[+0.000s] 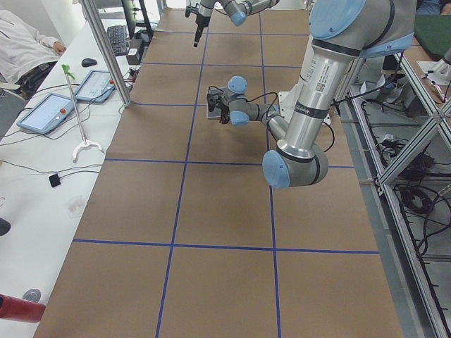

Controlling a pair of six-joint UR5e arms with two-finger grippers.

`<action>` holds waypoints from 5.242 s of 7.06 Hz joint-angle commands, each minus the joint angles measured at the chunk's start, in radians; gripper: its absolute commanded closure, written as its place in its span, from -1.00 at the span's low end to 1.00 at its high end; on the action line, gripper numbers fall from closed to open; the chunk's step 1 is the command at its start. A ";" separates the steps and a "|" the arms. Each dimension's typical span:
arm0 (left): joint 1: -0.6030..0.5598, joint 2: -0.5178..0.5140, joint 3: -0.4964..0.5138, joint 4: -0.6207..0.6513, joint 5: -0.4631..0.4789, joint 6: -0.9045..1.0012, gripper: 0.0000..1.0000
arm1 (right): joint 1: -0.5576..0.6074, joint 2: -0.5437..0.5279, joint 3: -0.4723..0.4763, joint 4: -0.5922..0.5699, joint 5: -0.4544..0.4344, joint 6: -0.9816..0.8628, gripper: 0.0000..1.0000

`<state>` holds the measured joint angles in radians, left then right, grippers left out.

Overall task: Fold towel twice with both arms
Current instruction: 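Raise the right arm away while the left gripper grasps the folded strip's end, then hold the strip end closed with the left gripper, then lift the strip end with the left gripper and fold it over the other half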

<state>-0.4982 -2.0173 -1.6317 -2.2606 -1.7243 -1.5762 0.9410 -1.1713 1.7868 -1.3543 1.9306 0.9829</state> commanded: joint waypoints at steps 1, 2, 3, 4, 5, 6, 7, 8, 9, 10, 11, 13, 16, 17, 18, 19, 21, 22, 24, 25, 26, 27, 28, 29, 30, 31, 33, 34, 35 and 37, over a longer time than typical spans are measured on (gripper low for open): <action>0.015 -0.001 0.009 -0.002 0.000 -0.001 -0.30 | 0.022 -0.004 -0.003 0.000 0.021 -0.026 -0.99; 0.018 -0.004 0.007 -0.002 0.000 -0.002 -0.30 | 0.022 -0.005 -0.003 0.000 0.019 -0.026 -0.99; 0.032 -0.014 0.009 -0.002 0.000 -0.034 -0.31 | 0.022 -0.004 -0.003 0.000 0.019 -0.026 -0.99; 0.064 -0.035 0.013 0.001 0.003 -0.110 -0.31 | 0.022 -0.004 -0.003 0.000 0.019 -0.026 -0.99; 0.066 -0.041 0.015 0.001 0.003 -0.119 -0.31 | 0.022 -0.005 -0.003 0.000 0.019 -0.026 -0.99; 0.066 -0.041 0.029 0.000 0.008 -0.131 -0.30 | 0.022 -0.004 -0.003 0.000 0.019 -0.024 -0.99; 0.066 -0.043 0.041 -0.003 0.024 -0.146 -0.30 | 0.021 -0.004 -0.003 0.000 0.019 -0.020 -0.99; 0.066 -0.044 0.041 -0.004 0.025 -0.166 -0.30 | 0.021 -0.004 -0.003 0.000 0.019 -0.020 -0.99; 0.067 -0.044 0.042 -0.004 0.025 -0.197 -0.30 | 0.021 -0.004 -0.004 0.000 0.018 -0.020 -0.99; 0.067 -0.044 0.044 -0.004 0.025 -0.217 -0.30 | 0.021 -0.004 -0.004 0.000 0.018 -0.020 -0.99; 0.069 -0.044 0.044 -0.004 0.025 -0.219 -0.30 | 0.021 -0.004 -0.004 0.000 0.019 -0.020 -0.99; 0.075 -0.046 0.044 -0.004 0.040 -0.286 -0.27 | 0.021 -0.004 -0.004 0.000 0.018 -0.018 -0.99; 0.079 -0.046 0.052 -0.005 0.072 -0.289 -0.18 | 0.021 -0.001 -0.004 0.000 0.018 -0.013 -0.99; 0.081 -0.046 0.050 -0.005 0.072 -0.291 -0.18 | 0.021 -0.001 -0.004 0.000 0.018 -0.013 -0.99; 0.084 -0.046 0.049 -0.005 0.072 -0.307 -0.18 | 0.021 0.001 -0.004 0.001 0.018 -0.013 -0.99; 0.092 -0.046 0.050 -0.005 0.072 -0.309 -0.18 | 0.021 0.001 -0.003 0.000 0.019 -0.013 -0.99; 0.096 -0.046 0.049 -0.010 0.075 -0.321 0.03 | 0.021 0.001 -0.004 0.001 0.018 -0.013 -0.99; 0.096 -0.046 0.050 -0.016 0.075 -0.321 0.14 | 0.021 0.001 -0.003 0.000 0.018 -0.013 -0.99; 0.096 -0.044 0.047 -0.016 0.075 -0.320 0.39 | 0.021 0.002 -0.003 0.001 0.018 -0.013 -0.99; 0.096 -0.043 0.043 -0.016 0.075 -0.318 0.39 | 0.021 0.002 -0.003 0.001 0.018 -0.013 -0.99; 0.095 -0.041 0.039 -0.016 0.075 -0.315 0.39 | 0.021 0.004 -0.003 0.001 0.018 -0.013 -0.99; 0.093 -0.038 0.038 -0.023 0.075 -0.314 0.39 | 0.021 0.004 -0.003 0.001 0.018 -0.013 -0.99; 0.095 -0.040 0.038 -0.025 0.075 -0.317 0.52 | 0.021 0.004 -0.003 0.001 0.018 -0.013 -0.99; 0.095 -0.041 0.038 -0.025 0.075 -0.320 1.00 | 0.021 0.004 -0.003 0.001 0.018 -0.013 -0.99; 0.098 -0.044 0.038 -0.023 0.075 -0.318 1.00 | 0.021 0.004 -0.003 0.001 0.018 -0.013 -0.99; 0.104 -0.047 0.036 -0.023 0.075 -0.317 1.00 | 0.021 0.002 -0.003 0.001 0.018 -0.013 -0.99; 0.145 -0.095 0.036 -0.022 0.078 -0.317 1.00 | 0.021 0.002 -0.003 0.001 0.018 -0.013 -0.99; 0.188 -0.125 0.038 -0.020 0.084 -0.321 1.00 | 0.021 0.001 -0.003 0.001 0.018 -0.013 -0.99; 0.222 -0.153 0.039 -0.020 0.115 -0.321 1.00 | 0.021 0.001 -0.003 0.001 0.018 -0.013 -0.99; 0.257 -0.208 0.067 -0.016 0.115 -0.314 1.00 | 0.021 0.001 -0.003 0.001 0.018 -0.012 -0.99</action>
<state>-0.2627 -2.1921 -1.5799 -2.2787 -1.6126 -1.8950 0.9618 -1.1704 1.7840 -1.3530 1.9481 0.9698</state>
